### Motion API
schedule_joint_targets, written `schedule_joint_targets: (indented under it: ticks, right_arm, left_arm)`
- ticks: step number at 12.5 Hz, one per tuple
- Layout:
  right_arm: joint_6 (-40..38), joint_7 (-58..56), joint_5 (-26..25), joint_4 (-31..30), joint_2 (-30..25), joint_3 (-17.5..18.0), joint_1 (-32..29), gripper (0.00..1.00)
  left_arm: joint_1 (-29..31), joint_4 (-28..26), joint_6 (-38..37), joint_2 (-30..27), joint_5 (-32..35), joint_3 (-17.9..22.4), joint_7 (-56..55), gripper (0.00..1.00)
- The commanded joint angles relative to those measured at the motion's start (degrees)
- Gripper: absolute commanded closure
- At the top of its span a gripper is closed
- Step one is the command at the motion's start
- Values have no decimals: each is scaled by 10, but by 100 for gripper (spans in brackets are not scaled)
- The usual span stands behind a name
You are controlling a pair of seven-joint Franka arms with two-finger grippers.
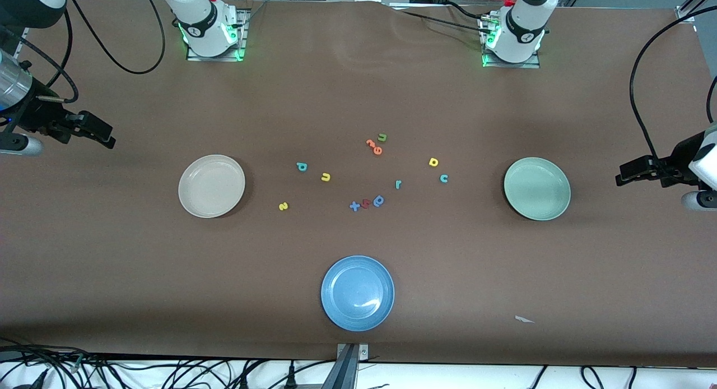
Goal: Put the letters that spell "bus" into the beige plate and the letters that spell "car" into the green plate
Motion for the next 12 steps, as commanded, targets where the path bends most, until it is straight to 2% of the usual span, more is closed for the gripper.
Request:
schedule_joint_targets:
  ticks: [1, 6, 8, 9, 12]
  right_arm:
    - [-4, 3, -2, 1, -6, 5, 3, 0]
    - [-54, 16, -5, 3, -8, 55, 3, 0]
    - [-59, 89, -6, 0, 0, 88, 4, 0]
    - [-60, 122, -7, 0, 21, 100, 10, 0]
    - [-23, 188, -9, 1, 72, 105, 51, 0]
  left_arm:
    - [2, 2, 4, 1, -12, 1, 4, 1]
    - [4, -3, 4, 3, -12, 1, 5, 1]
    - [7, -4, 4, 7, -13, 1, 5, 1]
    - [11, -4, 4, 8, -13, 1, 5, 1]
    - [25, -4, 4, 15, -13, 1, 5, 1]
